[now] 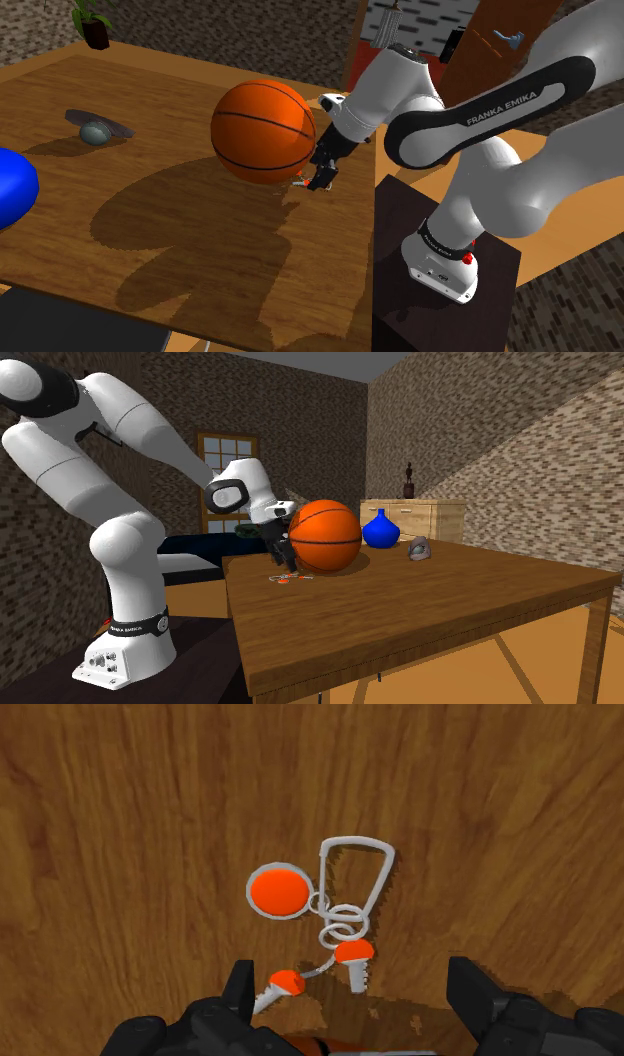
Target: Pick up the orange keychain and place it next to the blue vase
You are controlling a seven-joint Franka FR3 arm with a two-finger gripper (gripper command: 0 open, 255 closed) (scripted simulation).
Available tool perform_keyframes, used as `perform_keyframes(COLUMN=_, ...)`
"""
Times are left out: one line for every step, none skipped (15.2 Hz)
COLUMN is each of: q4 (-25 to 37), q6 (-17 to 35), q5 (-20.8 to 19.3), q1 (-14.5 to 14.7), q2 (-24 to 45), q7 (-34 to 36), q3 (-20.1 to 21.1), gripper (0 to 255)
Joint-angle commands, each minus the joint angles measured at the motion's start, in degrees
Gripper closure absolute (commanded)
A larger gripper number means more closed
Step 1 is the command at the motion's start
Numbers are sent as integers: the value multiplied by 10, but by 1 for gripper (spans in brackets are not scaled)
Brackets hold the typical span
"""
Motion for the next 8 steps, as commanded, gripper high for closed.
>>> perform_keyframes(q4=-3, q6=25, q5=3, q1=4, q2=21, q7=-1, q3=-1, gripper=0)
perform_keyframes(q4=-3, q6=38, q5=5, q1=6, q2=34, q7=-2, q3=-1, gripper=0)
perform_keyframes(q4=-3, q6=59, q5=7, q1=9, q2=55, q7=-4, q3=-3, gripper=0)
perform_keyframes(q4=-3, q6=59, q5=7, q1=9, q2=55, q7=-4, q3=-3, gripper=0)
perform_keyframes(q4=-3, q6=59, q5=7, q1=9, q2=55, q7=-4, q3=-3, gripper=0)
perform_keyframes(q4=-3, q6=59, q5=7, q1=9, q2=55, q7=-4, q3=-3, gripper=0)
perform_keyframes(q4=-3, q6=59, q5=7, q1=9, q2=55, q7=-4, q3=-3, gripper=0)
perform_keyframes(q4=-3, q6=59, q5=7, q1=9, q2=55, q7=-4, q3=-3, gripper=0)
